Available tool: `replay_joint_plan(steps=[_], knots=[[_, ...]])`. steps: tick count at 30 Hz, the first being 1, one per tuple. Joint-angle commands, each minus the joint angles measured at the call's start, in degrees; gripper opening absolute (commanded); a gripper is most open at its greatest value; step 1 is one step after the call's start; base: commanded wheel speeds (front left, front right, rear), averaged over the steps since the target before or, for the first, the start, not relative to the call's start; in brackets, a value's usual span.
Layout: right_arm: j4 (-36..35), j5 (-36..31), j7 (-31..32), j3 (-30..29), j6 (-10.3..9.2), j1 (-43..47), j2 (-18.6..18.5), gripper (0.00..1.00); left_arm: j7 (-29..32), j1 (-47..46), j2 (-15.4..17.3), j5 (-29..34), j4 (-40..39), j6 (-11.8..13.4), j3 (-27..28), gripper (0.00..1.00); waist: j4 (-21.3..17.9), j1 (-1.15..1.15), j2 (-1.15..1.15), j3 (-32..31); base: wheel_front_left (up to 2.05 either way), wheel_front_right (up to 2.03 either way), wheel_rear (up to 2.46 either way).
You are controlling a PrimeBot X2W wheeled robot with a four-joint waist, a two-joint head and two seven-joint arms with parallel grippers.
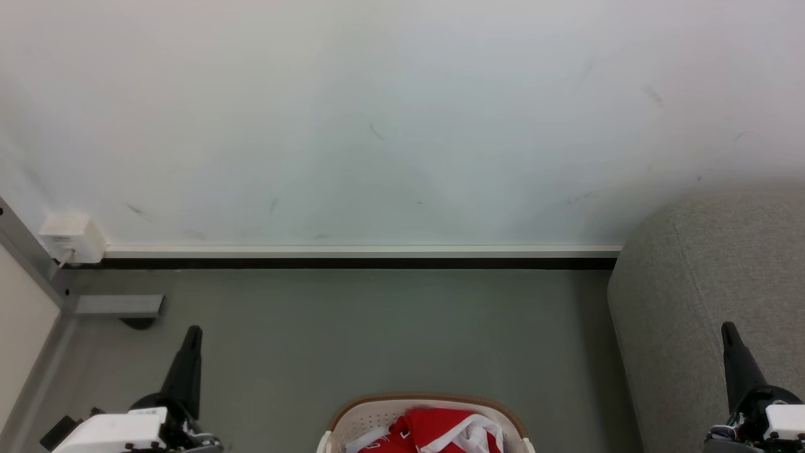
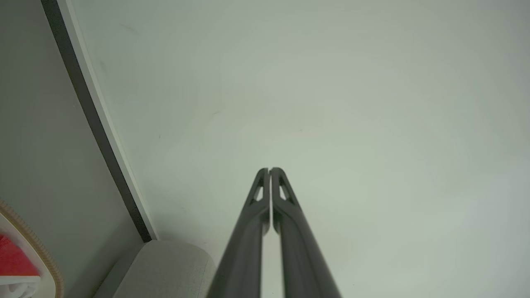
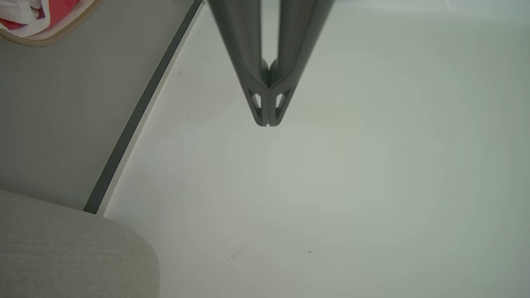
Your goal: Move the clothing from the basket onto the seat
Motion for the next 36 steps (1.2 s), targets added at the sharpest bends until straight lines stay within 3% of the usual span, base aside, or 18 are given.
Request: replay_joint_plan(steps=[1,36], knots=[[0.0,0.4,-0.2,0.0,-0.15,-0.1,-0.2,0.0,0.2,-0.3,0.2,-0.8,-0.1,-0.3,0.1,0.0,0.0,0.0,0.0,0.0,0.0,0.0,0.0],[0.0,0.4,-0.2,0.0,-0.15,-0.1,-0.2,0.0,0.2,-0.3,0.2,-0.8,-0.1,-0.3,0.1,0.0,0.0,0.0,0.0,0.0,0.0,0.0,0.0]])
